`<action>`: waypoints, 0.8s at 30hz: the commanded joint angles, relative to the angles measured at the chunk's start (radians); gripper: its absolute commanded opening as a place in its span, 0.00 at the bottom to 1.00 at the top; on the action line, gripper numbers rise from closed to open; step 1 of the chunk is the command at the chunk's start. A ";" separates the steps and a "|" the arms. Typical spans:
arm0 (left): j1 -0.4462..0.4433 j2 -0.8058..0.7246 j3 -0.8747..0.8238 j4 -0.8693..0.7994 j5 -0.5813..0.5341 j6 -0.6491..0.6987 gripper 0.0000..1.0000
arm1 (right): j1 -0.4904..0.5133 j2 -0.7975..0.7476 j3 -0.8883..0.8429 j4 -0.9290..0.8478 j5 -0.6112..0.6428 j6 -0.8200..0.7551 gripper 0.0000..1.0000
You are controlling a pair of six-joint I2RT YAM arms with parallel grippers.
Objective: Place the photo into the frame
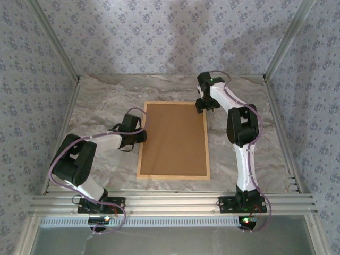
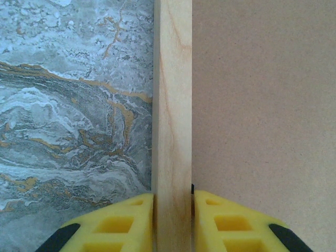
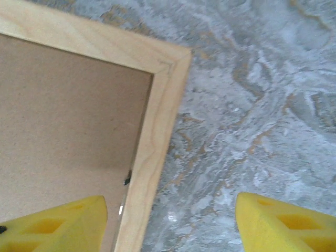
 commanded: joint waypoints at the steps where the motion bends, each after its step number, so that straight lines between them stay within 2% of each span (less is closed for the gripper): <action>1: -0.001 0.061 -0.031 -0.075 0.017 0.024 0.24 | -0.009 -0.015 -0.011 -0.004 0.046 0.020 0.66; 24: -0.001 0.059 -0.035 -0.075 0.018 0.025 0.25 | 0.008 0.096 0.030 -0.041 0.015 0.022 0.60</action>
